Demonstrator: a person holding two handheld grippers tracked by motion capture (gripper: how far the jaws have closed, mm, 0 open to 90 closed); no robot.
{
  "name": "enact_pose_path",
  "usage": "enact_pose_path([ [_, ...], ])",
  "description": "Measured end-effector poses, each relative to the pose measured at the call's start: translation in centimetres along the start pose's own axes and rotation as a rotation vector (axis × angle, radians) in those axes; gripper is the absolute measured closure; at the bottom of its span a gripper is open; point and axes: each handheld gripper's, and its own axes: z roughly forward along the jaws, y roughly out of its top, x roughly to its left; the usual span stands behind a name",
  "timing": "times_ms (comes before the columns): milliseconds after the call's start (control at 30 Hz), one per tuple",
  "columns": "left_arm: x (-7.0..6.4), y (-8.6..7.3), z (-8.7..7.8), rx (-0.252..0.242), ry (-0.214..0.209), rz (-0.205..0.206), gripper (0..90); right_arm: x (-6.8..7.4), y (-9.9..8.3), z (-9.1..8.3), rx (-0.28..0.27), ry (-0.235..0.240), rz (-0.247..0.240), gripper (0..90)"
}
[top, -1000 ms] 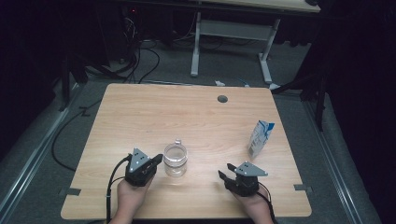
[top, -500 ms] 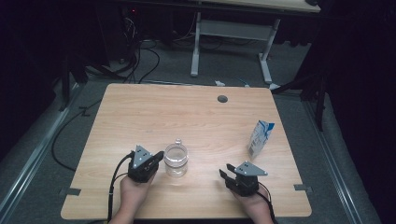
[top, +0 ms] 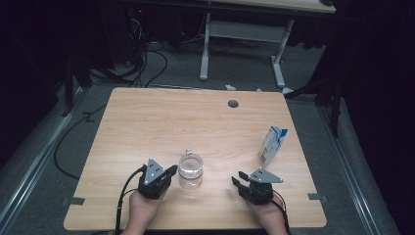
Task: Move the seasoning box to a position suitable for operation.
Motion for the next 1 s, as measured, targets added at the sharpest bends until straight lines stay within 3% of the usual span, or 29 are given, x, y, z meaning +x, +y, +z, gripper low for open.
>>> enact_pose_path([
  [433, -1.4, 0.0, -0.2, 0.008, -0.025, 0.023, 90.0, 0.0, 0.1, -0.2, -0.004, -0.008, -0.011, 61.8],
  [1000, -3.7, 0.0, 0.1, 0.007, -0.088, 0.064, 90.0, 0.1, 0.1, -0.2, -0.004, -0.003, -0.019, 63.7],
])
